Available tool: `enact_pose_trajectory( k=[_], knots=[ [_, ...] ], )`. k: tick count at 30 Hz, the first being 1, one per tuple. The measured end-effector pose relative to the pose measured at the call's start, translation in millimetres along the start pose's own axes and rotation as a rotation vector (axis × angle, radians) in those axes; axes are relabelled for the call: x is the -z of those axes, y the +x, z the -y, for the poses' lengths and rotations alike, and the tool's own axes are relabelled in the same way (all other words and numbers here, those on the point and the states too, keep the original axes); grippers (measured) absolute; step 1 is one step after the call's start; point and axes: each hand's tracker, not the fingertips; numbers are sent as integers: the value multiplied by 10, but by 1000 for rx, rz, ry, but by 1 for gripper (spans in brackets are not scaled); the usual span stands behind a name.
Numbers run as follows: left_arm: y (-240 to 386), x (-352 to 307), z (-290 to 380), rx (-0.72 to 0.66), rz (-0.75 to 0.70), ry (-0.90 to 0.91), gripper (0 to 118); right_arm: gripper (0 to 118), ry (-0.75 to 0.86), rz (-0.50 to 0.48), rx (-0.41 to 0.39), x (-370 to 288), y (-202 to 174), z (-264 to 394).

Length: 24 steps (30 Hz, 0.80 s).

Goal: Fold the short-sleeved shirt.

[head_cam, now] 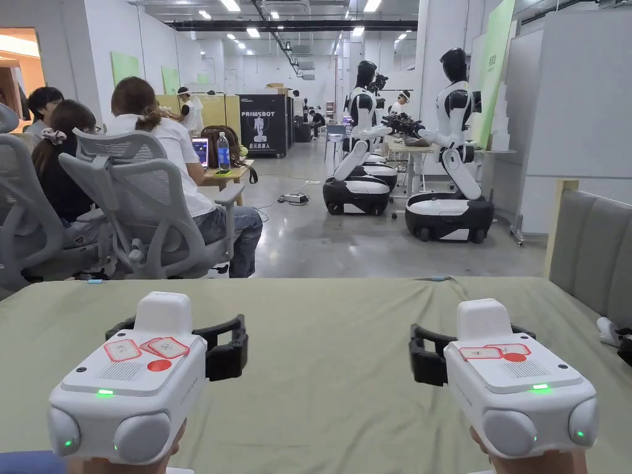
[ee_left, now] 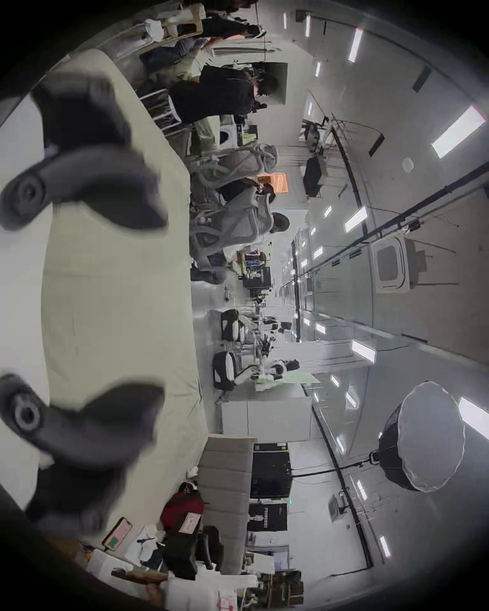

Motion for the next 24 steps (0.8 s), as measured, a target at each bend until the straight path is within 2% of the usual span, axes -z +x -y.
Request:
enact_pose_trajectory(
  k=[1,2,6,18,22,24],
  knots=[
    [33,-15,-11,1,7,9,116,111,-2,5,3,4,-12,5],
    [34,-13,-16,-3,14,15,118,118,2,8,1,10,-23,14],
    [58,-11,-37,-3,17,21,118,118,6,12,-10,5,-35,13],
    [38,2,-37,-8,16,23,118,118,13,-10,27,-28,-25,-3],
    [24,-1,-29,-12,13,20,118,118,-13,-60,146,-15,-9,-19],
    [18,3,-14,-20,17,15,118,118,-33,-26,142,-1,-49,-42]
  ],
)
